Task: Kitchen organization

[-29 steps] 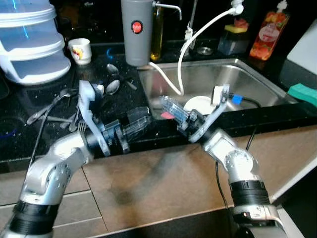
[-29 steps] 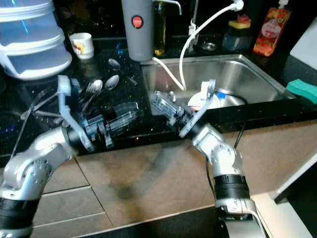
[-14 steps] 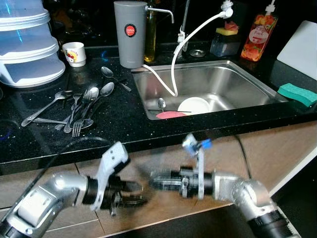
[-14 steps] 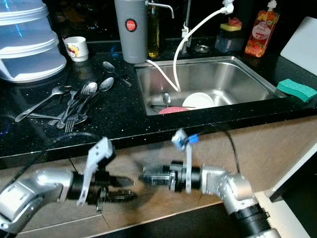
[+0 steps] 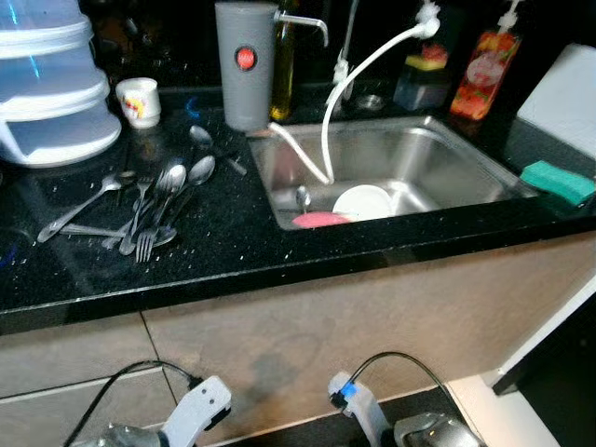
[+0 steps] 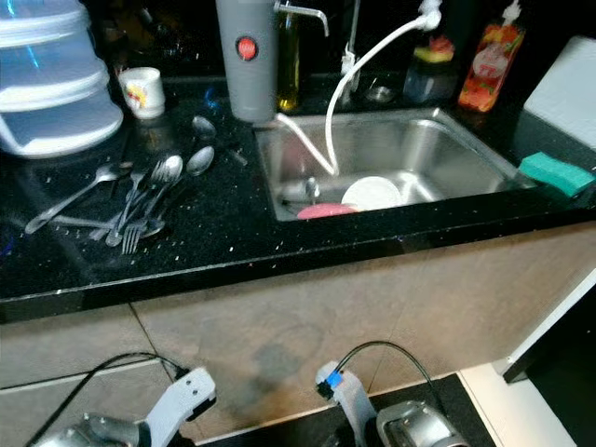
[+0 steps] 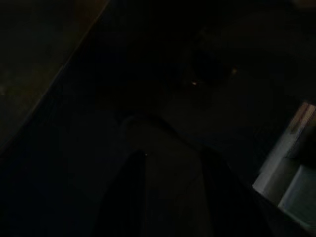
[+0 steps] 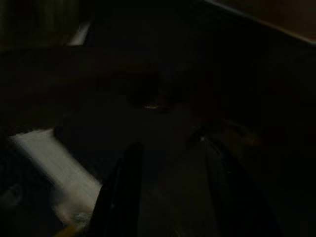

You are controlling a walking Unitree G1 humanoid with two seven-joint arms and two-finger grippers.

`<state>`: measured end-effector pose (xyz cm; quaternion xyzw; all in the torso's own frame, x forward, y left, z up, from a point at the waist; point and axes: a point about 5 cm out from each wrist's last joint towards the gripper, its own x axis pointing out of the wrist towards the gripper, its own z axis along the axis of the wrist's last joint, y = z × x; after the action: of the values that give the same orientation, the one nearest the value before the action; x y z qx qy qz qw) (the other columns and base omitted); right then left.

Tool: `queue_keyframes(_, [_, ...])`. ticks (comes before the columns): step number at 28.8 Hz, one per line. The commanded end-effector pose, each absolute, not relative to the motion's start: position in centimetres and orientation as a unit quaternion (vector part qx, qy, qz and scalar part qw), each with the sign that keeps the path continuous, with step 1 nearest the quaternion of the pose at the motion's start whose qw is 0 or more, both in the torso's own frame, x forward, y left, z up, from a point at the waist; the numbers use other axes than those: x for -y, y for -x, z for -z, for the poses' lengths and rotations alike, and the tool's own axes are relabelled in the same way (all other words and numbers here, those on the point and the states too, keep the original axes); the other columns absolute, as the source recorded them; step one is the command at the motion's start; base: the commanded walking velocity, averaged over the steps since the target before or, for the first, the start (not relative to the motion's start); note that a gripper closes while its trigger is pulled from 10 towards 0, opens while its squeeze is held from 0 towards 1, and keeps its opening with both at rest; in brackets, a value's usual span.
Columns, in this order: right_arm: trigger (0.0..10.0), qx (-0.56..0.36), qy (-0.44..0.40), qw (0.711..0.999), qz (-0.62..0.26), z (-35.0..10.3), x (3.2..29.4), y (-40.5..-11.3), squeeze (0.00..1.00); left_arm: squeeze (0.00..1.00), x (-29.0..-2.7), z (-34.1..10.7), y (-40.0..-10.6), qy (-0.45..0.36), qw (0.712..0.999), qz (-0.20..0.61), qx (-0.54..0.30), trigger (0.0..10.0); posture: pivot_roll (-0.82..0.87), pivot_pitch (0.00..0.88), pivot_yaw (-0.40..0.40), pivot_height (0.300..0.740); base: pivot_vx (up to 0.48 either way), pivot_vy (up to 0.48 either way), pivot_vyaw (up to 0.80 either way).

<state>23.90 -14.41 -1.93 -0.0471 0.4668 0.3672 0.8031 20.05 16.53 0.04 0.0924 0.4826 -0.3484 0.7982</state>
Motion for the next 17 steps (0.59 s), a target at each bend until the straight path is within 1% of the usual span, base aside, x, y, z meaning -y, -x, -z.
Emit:
queue_keyframes(1, [10.0, -0.47, 0.065, 0.822, -0.317, 3.3, 15.5, -23.2, 0.0, 0.0, -17.3, 1.3, -19.5, -0.105, 0.806, 0.311, -0.492, 10.0, 0.08, 0.102, -0.026, 0.74, 0.0, 0.0, 0.0])
queue_keyframes(2, [10.0, -0.446, 0.05, 0.856, -0.258, 3.9, 15.8, -23.2, 0.0, 0.0, -17.3, 2.0, -19.8, -0.102, 0.834, 0.285, -0.462, 10.0, 0.07, 0.088, -0.029, 0.74, 0.0, 0.0, 0.0])
queue_keyframes(3, [10.0, -0.421, -0.011, 0.888, -0.184, 4.5, 16.1, -23.0, 0.0, 0.0, -17.5, 2.6, -20.5, -0.082, 0.875, 0.234, -0.415, 10.0, 0.07, 0.088, -0.029, 0.74, 0.0, 0.0, 0.0])
queue_keyframes(4, [10.0, -0.406, -0.054, 0.903, -0.133, 4.8, 16.4, -22.8, 0.0, 0.0, -17.7, 2.9, -20.9, -0.066, 0.9, 0.197, -0.384, 10.0, 0.08, 0.084, -0.03, 0.74, 0.0, 0.0, 0.0])
queue_keyframes(5, [10.0, -0.404, -0.091, 0.906, -0.092, 5.3, 16.6, -22.3, 0.0, 0.0, -18.2, 3.3, -21.1, -0.028, 0.919, 0.137, -0.368, 10.0, 0.07, 0.082, -0.031, 0.74, 0.0, 0.0, 0.0])
queue_keyframes(6, [10.0, -0.405, -0.11, 0.905, -0.071, 5.6, 16.7, -22.1, 0.0, 0.0, -18.6, 3.7, -21.1, -0.003, 0.927, 0.097, -0.363, 10.0, 0.07, 0.076, -0.032, 0.74, 0.0, 0.0, 0.0])
queue_keyframes(7, [10.0, -0.405, -0.134, 0.903, -0.055, 5.9, 16.7, -21.6, 0.0, 0.0, -19.3, 4.5, -20.4, 0.031, 0.923, 0.049, -0.381, 10.0, 0.07, 0.071, -0.028, 0.74, 0.0, 0.0, 0.0])
queue_keyframes(8, [10.0, -0.41, -0.153, 0.898, -0.036, 6.2, 16.7, -21.2, 0.0, 0.0, -19.9, 5.5, -19.6, 0.046, 0.912, 0.015, -0.407, 10.0, 0.06, 0.065, -0.022, 0.74, 0.0, 0.0, 0.0])
queue_keyframes(9, [10.0, -0.416, -0.165, 0.894, -0.019, 6.6, 16.7, -20.7, 0.0, 0.0, -20.2, 6.2, -18.6, 0.047, 0.902, -0.001, -0.429, 10.0, 0.06, 0.065, -0.022, 0.74, 0.0, 0.0, 0.0])
queue_keyframes(11, [10.0, -0.435, -0.166, 0.885, 0.013, 7.5, 16.6, -19.6, 0.0, 0.0, -20.1, 7.4, -16.8, 0.034, 0.882, -0.009, -0.469, 10.0, 0.05, 0.057, -0.006, 0.74, 0.0, 0.0, 0.0])
queue_keyframes(12, [10.0, -0.435, -0.166, 0.885, 0.013, 7.5, 16.6, -19.6, 0.0, 0.0, -20.1, 7.4, -16.8, 0.034, 0.882, -0.009, -0.469, 10.0, 0.05, 0.057, -0.006, 0.74, 0.0, 0.0, 0.0])
queue_keyframes(14, [10.0, -0.452, -0.16, 0.877, 0.014, 8.0, 16.2, -18.9, 0.0, 0.0, -19.2, 7.5, -16.8, 0.029, 0.886, 0.004, -0.463, 10.0, 0.05, 0.057, -0.006, 0.74, 0.0, 0.0, 0.0])
queue_keyframes(17, [10.0, -0.453, -0.158, 0.878, 0.017, 8.1, 16.2, -18.9, 0.0, 0.0, -18.3, 7.4, -17.2, 0.004, 0.894, 0.035, -0.448, 10.0, 0.05, 0.055, -0.005, 0.74, 0.0, 0.0, 0.0])
